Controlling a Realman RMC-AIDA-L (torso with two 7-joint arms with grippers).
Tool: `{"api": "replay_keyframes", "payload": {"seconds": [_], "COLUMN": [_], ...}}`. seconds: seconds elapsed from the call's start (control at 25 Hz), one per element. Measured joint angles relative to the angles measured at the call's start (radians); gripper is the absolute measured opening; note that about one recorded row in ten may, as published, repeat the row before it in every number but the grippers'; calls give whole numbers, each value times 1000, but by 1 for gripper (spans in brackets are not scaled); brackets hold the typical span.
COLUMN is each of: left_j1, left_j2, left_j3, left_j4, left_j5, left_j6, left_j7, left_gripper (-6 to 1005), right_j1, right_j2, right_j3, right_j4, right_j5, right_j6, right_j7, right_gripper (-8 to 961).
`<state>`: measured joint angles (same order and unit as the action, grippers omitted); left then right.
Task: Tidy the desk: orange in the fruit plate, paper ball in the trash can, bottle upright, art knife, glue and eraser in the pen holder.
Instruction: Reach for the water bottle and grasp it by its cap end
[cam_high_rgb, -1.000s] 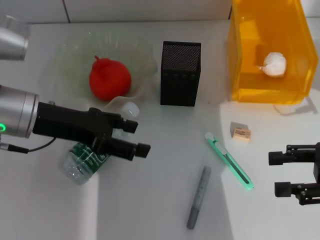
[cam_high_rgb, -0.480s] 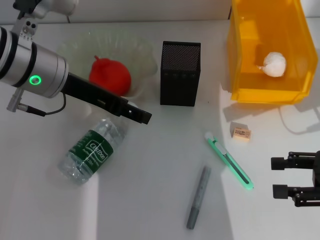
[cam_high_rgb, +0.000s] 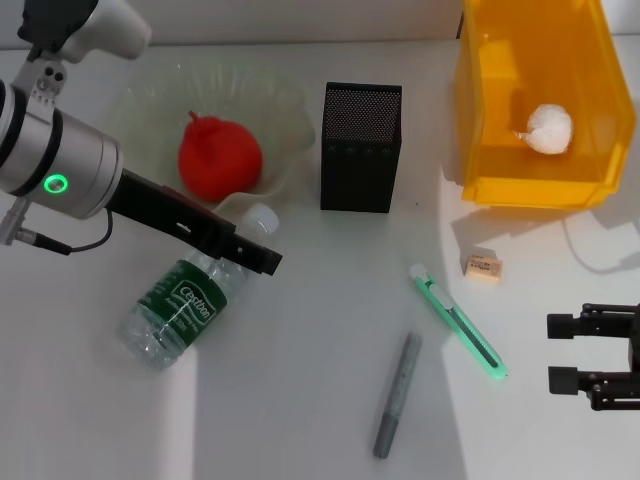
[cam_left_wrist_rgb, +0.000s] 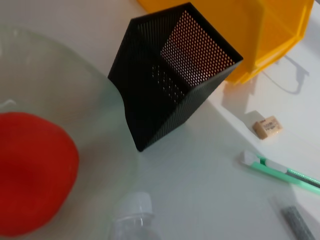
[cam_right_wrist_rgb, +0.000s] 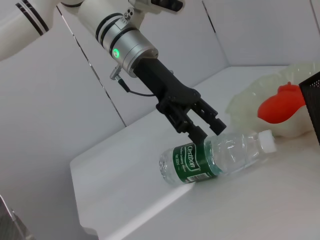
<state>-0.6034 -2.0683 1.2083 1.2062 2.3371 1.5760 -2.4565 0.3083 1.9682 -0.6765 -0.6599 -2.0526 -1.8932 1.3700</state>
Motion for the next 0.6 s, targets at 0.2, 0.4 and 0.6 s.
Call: {"api": "replay_keyframes", "payload": {"seconds": [0.2,0.4,0.6], "left_j1": [42,31,-47], "left_j2": [2,7,6], "left_j3": [-15,-103,-147], "left_j4": [81,210,240], "left_j5": [-8,53,202], "left_j6": [80,189,287], "left_j7": [3,-51,-111], "left_gripper": [844,842,840], "right_j1": [5,7,-1], "right_j2": [0,0,0], "right_j3": [0,0,0], "right_j4": [0,0,5], "right_j5": [0,0,-1], "right_j6": [6,15,45], "right_j7": [2,4,4], "right_gripper": [713,713,713]}}
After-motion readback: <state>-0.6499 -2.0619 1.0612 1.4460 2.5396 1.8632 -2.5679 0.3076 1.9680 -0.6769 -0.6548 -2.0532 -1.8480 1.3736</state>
